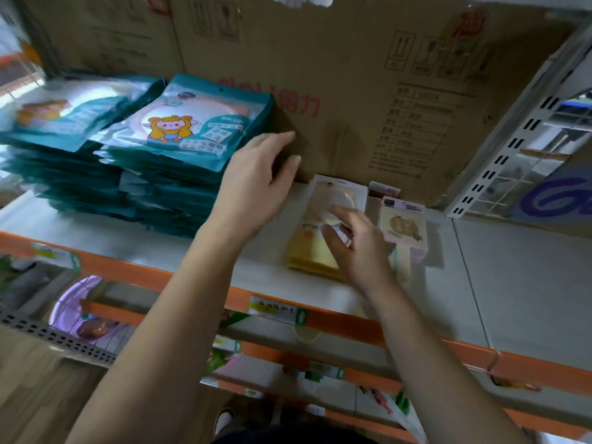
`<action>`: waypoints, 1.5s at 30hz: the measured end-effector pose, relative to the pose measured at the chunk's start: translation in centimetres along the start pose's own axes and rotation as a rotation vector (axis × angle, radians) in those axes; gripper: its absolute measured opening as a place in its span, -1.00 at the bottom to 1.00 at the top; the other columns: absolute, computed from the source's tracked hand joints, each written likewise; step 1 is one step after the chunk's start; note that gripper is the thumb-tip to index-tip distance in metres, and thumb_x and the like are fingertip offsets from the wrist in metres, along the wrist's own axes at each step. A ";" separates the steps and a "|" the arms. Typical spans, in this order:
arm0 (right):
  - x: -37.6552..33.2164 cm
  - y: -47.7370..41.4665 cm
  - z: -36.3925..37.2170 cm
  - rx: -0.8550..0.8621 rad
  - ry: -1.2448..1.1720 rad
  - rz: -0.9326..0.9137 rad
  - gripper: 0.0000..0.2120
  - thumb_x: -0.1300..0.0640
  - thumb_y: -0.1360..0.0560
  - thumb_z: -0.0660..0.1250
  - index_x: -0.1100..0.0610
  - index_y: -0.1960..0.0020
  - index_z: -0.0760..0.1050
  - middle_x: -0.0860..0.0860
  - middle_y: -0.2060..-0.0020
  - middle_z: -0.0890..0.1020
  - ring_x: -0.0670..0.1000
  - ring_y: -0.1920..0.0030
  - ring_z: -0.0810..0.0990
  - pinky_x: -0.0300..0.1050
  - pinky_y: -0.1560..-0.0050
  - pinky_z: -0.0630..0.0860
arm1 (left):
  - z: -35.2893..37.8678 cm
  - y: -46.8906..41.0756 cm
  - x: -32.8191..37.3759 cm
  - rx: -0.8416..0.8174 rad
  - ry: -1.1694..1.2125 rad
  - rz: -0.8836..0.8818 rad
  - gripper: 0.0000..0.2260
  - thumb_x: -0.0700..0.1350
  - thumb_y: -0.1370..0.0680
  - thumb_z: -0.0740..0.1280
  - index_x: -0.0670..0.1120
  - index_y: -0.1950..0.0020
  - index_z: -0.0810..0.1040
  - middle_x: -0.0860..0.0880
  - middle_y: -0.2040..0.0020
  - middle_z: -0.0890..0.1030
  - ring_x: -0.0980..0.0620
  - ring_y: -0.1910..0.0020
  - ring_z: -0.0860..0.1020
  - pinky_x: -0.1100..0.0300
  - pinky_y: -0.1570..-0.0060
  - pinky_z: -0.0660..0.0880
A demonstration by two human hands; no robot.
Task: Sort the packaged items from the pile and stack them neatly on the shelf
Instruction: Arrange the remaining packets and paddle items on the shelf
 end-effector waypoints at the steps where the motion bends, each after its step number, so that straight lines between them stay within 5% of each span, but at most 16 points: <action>1: -0.5 -0.2 0.8 -0.009 -0.013 -0.001 -0.64 0.05 -0.58 0.31 0.08 -0.35 0.48 0.03 -0.26 0.55 -0.06 -0.20 0.53 -0.14 -0.21 0.50 | -1.5 -0.1 -0.3 0.027 -0.004 0.010 -0.63 -0.07 -0.63 0.27 -0.13 -0.43 0.46 -0.08 -0.33 0.54 0.00 -0.27 0.50 0.13 -0.29 0.44; 4: -2.1 -0.5 3.5 -0.039 -0.080 0.025 -0.69 0.07 -0.60 0.28 0.05 -0.33 0.50 0.00 -0.24 0.57 -0.15 -0.14 0.53 -0.32 -0.13 0.46 | -5.4 -0.6 -2.7 0.121 -0.039 0.023 -0.65 -0.05 -0.62 0.26 -0.15 -0.36 0.52 -0.08 -0.27 0.59 -0.03 -0.23 0.53 0.20 -0.23 0.41; 7: -3.8 -1.0 6.3 -0.036 -0.103 0.062 -0.66 0.01 -0.61 0.25 0.08 -0.35 0.47 0.02 -0.25 0.56 -0.07 -0.22 0.53 -0.26 -0.20 0.43 | -8.7 -1.2 -6.9 0.179 -0.082 -0.001 -0.65 -0.03 -0.61 0.25 -0.15 -0.33 0.55 -0.08 -0.24 0.60 -0.04 -0.23 0.53 0.17 -0.22 0.38; 10: -5.1 -1.6 9.1 0.035 -0.013 0.122 -0.58 0.24 -0.58 0.29 0.20 -0.42 0.38 0.09 -0.32 0.50 0.06 -0.33 0.47 -0.27 -0.25 0.32 | -11.5 -1.2 -11.8 0.183 -0.111 -0.051 -0.64 0.00 -0.61 0.23 -0.12 -0.34 0.54 -0.09 -0.27 0.58 -0.10 -0.27 0.50 0.06 -0.25 0.38; 12: -5.5 -1.4 11.0 0.058 0.019 0.212 -0.55 0.22 -0.57 0.32 0.23 -0.43 0.35 0.12 -0.31 0.49 0.08 -0.33 0.45 -0.31 -0.18 0.27 | -12.9 -0.9 -14.5 0.182 -0.105 -0.064 -0.61 0.03 -0.62 0.20 -0.13 -0.36 0.52 -0.11 -0.29 0.56 -0.12 -0.29 0.48 0.01 -0.29 0.38; 18: -5.6 0.4 15.7 0.076 -0.009 0.343 -0.49 -0.04 -0.50 0.41 0.00 -0.39 0.35 -0.01 -0.26 0.53 0.00 -0.25 0.51 0.00 -0.23 0.49 | -14.5 0.7 -20.1 0.124 0.004 -0.148 -0.60 -0.03 -0.66 0.20 -0.18 -0.44 0.41 -0.15 -0.34 0.49 -0.08 -0.34 0.42 0.24 -0.30 0.26; 21: -5.9 0.4 17.0 0.040 0.028 0.358 -0.39 0.04 -0.46 0.46 0.03 -0.43 0.28 -0.08 -0.18 0.50 -0.10 -0.18 0.47 -0.25 -0.10 0.44 | -13.8 1.3 -21.3 0.073 0.076 -0.178 -0.54 0.01 -0.66 0.17 -0.18 -0.51 0.30 -0.13 -0.41 0.45 -0.08 -0.39 0.40 0.10 -0.37 0.30; 24: -6.1 0.1 17.8 0.030 0.022 0.360 -0.30 0.21 -0.45 0.47 0.09 -0.48 0.20 -0.09 -0.14 0.50 -0.13 -0.13 0.47 -0.56 0.10 0.36 | -13.1 2.0 -20.9 0.043 0.086 -0.155 -0.46 -0.03 -0.67 0.18 -0.21 -0.58 0.12 -0.14 -0.53 0.29 -0.03 -0.50 0.25 0.34 -0.40 0.11; 27: -6.1 -0.2 18.0 0.075 -0.005 0.321 -0.23 0.23 -0.42 0.48 0.06 -0.51 0.16 0.01 -0.26 0.53 -0.01 -0.25 0.51 -0.19 -0.14 0.47 | -12.2 3.4 -20.1 0.050 0.109 -0.115 -0.39 -0.05 -0.66 0.20 -0.22 -0.60 -0.01 -0.13 -0.59 0.14 0.01 -0.55 0.12 0.58 -0.31 -0.10; 32: -4.9 -0.2 17.9 0.130 -0.054 0.325 -0.15 0.19 -0.40 0.52 0.04 -0.53 0.11 0.03 -0.29 0.54 0.03 -0.26 0.54 0.09 -0.27 0.49 | -10.4 6.4 -21.2 0.046 0.182 -0.134 -0.36 -0.10 -0.65 0.23 -0.24 -0.59 -0.06 -0.13 -0.59 0.08 0.08 -0.55 0.05 0.48 -0.43 -0.10; 35: -4.5 -0.3 17.8 0.132 -0.083 0.307 -0.22 0.19 -0.40 0.52 0.02 -0.49 0.18 0.04 -0.27 0.55 0.03 -0.26 0.55 0.12 -0.27 0.50 | -9.3 7.6 -22.1 0.045 0.197 -0.168 -0.38 -0.11 -0.65 0.23 -0.24 -0.59 -0.01 -0.11 -0.57 0.14 0.12 -0.52 0.08 0.47 -0.43 -0.07; 39: -4.1 -0.6 17.8 0.143 -0.117 0.305 -0.27 0.18 -0.40 0.52 0.05 -0.46 0.24 0.05 -0.25 0.56 0.03 -0.23 0.56 0.07 -0.24 0.52 | -6.8 8.2 -25.6 -0.030 0.206 -0.409 -0.58 -0.04 -0.64 0.24 -0.21 -0.44 0.34 -0.19 -0.33 0.47 -0.16 -0.34 0.40 0.22 -0.20 0.29; 42: -4.1 -0.8 18.0 0.124 -0.093 0.305 -0.27 0.18 -0.41 0.51 0.06 -0.47 0.23 0.06 -0.25 0.56 0.03 -0.21 0.58 -0.07 -0.18 0.52 | -4.7 8.8 -27.4 -0.168 0.217 -0.505 -0.65 -0.05 -0.60 0.30 -0.20 -0.32 0.43 -0.21 -0.17 0.56 -0.23 -0.18 0.49 0.18 0.06 0.29; 45: -4.6 -0.8 18.1 0.108 -0.018 0.270 -0.24 0.15 -0.43 0.50 0.06 -0.51 0.19 0.06 -0.25 0.56 0.02 -0.21 0.57 -0.03 -0.19 0.52 | -4.5 8.4 -27.3 -0.197 0.253 -0.528 -0.63 -0.14 -0.56 0.34 -0.14 -0.35 0.40 -0.12 -0.14 0.58 -0.17 -0.17 0.51 0.21 0.08 0.28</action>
Point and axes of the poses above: each hand's wrist, its own y-axis away from the middle knuckle, its own z-axis out of the palm, x = y × z, the point moved 8 cm from there along -y, towards the middle knuckle
